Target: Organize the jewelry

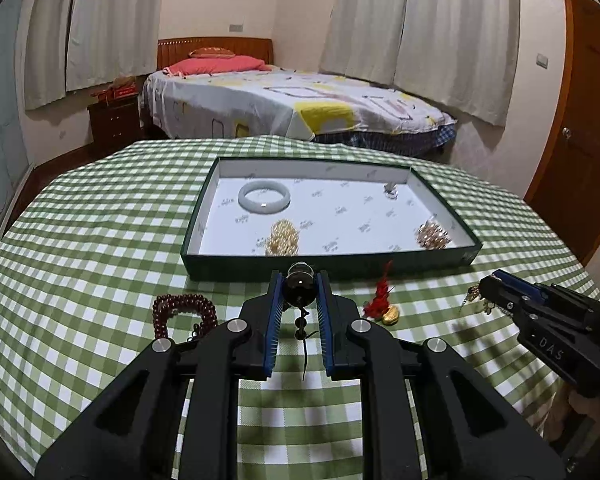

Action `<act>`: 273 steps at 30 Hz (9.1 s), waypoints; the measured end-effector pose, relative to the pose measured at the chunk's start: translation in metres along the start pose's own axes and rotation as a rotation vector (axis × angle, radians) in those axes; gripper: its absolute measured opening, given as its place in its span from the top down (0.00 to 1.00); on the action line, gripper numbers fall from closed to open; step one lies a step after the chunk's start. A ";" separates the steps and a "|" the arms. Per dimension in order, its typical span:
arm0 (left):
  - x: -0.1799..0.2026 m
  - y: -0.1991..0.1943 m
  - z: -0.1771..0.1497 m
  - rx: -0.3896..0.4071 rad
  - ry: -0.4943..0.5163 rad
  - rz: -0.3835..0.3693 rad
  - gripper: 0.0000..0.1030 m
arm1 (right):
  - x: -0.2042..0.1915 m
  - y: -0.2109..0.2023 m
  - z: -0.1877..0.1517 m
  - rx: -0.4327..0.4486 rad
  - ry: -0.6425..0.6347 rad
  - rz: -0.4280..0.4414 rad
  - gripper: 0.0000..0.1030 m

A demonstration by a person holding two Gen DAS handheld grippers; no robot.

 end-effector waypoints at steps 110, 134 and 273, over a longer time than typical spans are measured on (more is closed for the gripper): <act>0.004 0.033 0.027 0.073 -0.011 -0.009 0.44 | -0.007 0.023 0.042 0.044 0.008 0.020 0.74; -0.049 0.021 -0.050 -0.087 -0.087 0.104 0.34 | -0.003 0.006 -0.009 0.013 -0.017 0.006 0.73; -0.031 0.052 -0.058 -0.160 -0.014 -0.003 0.88 | 0.032 0.026 -0.025 -0.075 0.027 -0.078 0.85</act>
Point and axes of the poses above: each gripper's, at about its wrist camera, not at the fingertips, and y roughly the way its jaws point, x to its right, z to its top, the point moved 8 cm from there along y, roughly the way its jaws point, and after that the axes turned 15 degrees about y, right-handed, at the moved point
